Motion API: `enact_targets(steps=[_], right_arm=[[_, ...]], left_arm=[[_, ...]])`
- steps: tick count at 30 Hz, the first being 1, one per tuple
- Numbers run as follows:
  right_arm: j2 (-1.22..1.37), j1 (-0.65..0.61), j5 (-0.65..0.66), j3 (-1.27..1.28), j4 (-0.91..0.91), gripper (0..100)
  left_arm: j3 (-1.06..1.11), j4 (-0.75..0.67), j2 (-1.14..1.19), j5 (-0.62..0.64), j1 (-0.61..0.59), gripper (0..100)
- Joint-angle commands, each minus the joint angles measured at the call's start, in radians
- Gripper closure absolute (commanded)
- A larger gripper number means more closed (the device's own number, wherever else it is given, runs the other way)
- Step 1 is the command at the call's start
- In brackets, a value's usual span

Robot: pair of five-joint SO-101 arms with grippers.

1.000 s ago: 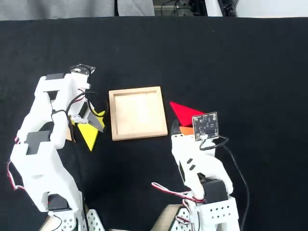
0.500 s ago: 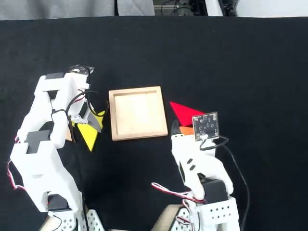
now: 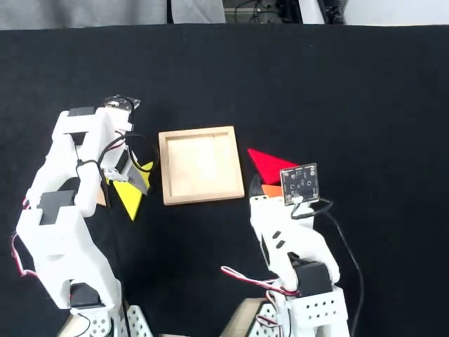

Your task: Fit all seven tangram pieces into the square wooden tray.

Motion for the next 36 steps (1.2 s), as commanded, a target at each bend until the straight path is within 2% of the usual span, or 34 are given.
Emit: enact_targets(steps=[1, 7, 19, 29, 36], right_arm=[[-0.081, 0.009, 0.011, -0.002, 0.008, 81.2], [-0.081, 0.009, 0.011, -0.002, 0.008, 81.2], [-0.081, 0.009, 0.011, -0.002, 0.008, 81.2], [-0.081, 0.009, 0.011, -0.002, 0.008, 81.2], [-0.081, 0.009, 0.011, -0.002, 0.008, 81.2]], left_arm=[[0.004, -0.021, -0.003, 0.032, 0.008, 66], [0.005, -0.025, -0.003, 0.026, 0.010, 76], [-0.001, -0.018, -0.049, 0.026, 0.002, 76], [0.188, -0.026, -0.256, 0.032, 0.156, 77], [0.302, -0.017, -0.436, 0.035, 0.220, 77]])
